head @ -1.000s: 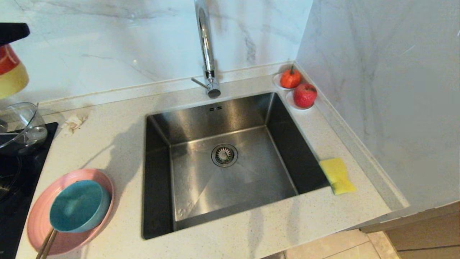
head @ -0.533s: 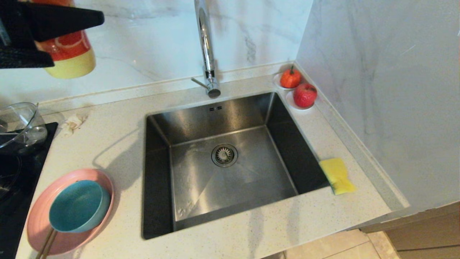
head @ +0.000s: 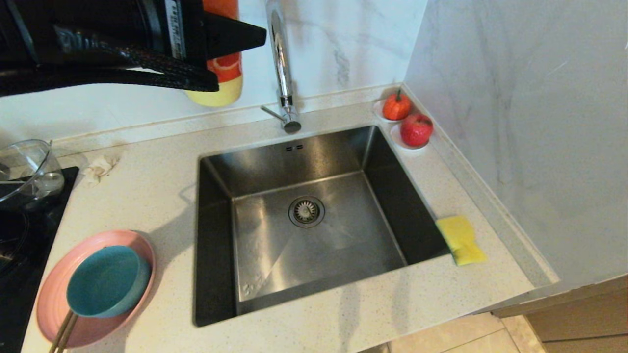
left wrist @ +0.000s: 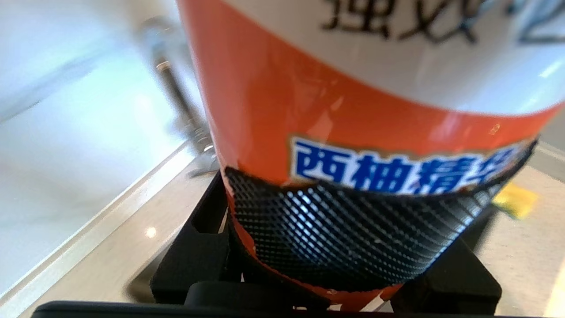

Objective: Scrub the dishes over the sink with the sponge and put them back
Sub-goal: Squeeze it onto the sponge

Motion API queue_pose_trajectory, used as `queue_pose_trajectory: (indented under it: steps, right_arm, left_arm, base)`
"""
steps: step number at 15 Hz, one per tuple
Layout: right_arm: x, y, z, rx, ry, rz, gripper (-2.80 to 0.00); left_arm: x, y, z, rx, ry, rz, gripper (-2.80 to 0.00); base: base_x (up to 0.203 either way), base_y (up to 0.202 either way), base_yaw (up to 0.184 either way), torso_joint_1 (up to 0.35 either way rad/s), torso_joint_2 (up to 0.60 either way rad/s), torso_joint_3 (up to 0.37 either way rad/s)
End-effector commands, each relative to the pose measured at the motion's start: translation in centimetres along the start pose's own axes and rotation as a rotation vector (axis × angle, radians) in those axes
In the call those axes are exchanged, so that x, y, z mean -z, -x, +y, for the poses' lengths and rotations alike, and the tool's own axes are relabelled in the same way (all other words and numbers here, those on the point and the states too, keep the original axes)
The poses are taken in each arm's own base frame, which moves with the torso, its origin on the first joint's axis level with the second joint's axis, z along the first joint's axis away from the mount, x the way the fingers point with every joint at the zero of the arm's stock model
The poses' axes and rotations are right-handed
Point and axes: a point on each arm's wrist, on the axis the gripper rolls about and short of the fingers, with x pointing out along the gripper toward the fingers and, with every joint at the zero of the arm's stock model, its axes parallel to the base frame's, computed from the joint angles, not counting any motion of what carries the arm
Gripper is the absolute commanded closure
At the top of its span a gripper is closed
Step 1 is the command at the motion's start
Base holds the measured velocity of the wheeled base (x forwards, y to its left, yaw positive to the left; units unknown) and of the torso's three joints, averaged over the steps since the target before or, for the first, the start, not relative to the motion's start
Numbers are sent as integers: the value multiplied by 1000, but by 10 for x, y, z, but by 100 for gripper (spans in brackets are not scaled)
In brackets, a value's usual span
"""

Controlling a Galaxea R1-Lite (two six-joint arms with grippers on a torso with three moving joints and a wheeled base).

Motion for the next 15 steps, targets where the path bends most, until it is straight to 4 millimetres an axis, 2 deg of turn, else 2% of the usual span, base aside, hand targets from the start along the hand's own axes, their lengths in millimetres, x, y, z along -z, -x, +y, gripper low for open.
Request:
queue_pose_trajectory:
  steps: [1, 6, 11, 15]
  right_arm:
    - [0, 0, 0, 0, 0, 0, 0]
    - [0, 0, 0, 0, 0, 0, 0]
    - [0, 0, 0, 0, 0, 0, 0]
    - [0, 0, 0, 0, 0, 0, 0]
  left_arm:
    - [2, -13, -11, 37, -26, 7, 0]
    - [6, -25, -30, 107, -59, 20, 0]
    - [12, -46, -68, 219, -91, 36, 0]
    - [31, -63, -93, 283, -150, 101, 0]
  base:
    - [0, 0, 0, 0, 0, 0]
    - [0, 0, 0, 0, 0, 0]
    - [0, 0, 0, 0, 0, 0]
    - [0, 0, 0, 0, 0, 0]
